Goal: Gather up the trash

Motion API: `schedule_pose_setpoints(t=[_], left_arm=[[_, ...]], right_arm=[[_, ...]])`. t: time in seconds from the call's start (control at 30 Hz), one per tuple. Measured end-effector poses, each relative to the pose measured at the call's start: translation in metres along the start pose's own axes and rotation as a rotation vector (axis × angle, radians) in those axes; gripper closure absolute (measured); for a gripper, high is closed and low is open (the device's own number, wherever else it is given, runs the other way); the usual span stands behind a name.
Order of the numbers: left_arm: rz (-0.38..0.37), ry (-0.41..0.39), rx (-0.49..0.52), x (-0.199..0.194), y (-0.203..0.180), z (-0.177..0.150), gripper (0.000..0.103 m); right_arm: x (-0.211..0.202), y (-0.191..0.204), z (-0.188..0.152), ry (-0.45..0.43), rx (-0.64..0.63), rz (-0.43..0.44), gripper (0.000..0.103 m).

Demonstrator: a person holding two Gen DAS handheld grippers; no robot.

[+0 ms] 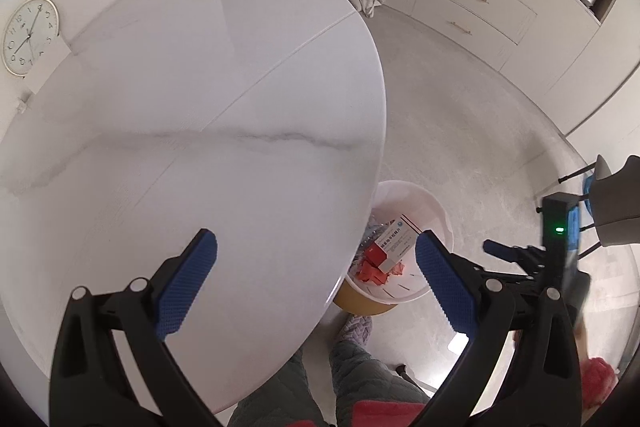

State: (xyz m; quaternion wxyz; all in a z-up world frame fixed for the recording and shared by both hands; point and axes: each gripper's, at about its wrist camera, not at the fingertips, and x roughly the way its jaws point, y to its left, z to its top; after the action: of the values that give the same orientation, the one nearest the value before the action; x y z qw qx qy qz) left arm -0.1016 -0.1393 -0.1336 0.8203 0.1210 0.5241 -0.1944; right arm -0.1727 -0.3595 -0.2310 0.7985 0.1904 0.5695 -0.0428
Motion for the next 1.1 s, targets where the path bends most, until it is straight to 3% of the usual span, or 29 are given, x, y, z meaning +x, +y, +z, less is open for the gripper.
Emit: schedule_pose_setpoints(t=[0.07, 0.13, 0.33, 0.53, 0.67, 0.83, 0.97, 1.1], left_arm=[[0.017, -0.040, -0.009, -0.019, 0.008, 0.003, 0.008], [0.046, -0.077, -0.011, -0.043, 0.019, 0.006, 0.008], [0.187, -0.201, -0.025, -0.112, 0.051, 0.009, 0.008], [0.265, -0.224, -0.142, -0.144, 0.080, -0.009, 0.008], [0.256, -0.219, -0.203, -0.154, 0.096, -0.016, 0.008], [0.299, -0.268, -0.267, -0.175, 0.112, -0.012, 0.008], [0.321, -0.347, -0.288, -0.210, 0.123, 0.007, 0.008], [0.372, -0.488, -0.302, -0.265, 0.131, 0.042, 0.008]], right_arm=[[-0.050, 0.029, 0.011, -0.089, -0.045, -0.013, 0.010], [-0.098, 0.059, 0.020, -0.185, -0.075, -0.053, 0.002], [-0.200, 0.144, 0.038, -0.444, -0.208, -0.095, 0.002], [-0.204, 0.196, 0.039, -0.399, -0.299, -0.023, 0.002], [-0.200, 0.210, 0.037, -0.355, -0.307, -0.005, 0.002], [-0.221, 0.223, 0.043, -0.391, -0.318, -0.021, 0.002], [-0.252, 0.243, 0.065, -0.424, -0.308, -0.061, 0.002], [-0.310, 0.265, 0.093, -0.522, -0.313, 0.013, 0.002]])
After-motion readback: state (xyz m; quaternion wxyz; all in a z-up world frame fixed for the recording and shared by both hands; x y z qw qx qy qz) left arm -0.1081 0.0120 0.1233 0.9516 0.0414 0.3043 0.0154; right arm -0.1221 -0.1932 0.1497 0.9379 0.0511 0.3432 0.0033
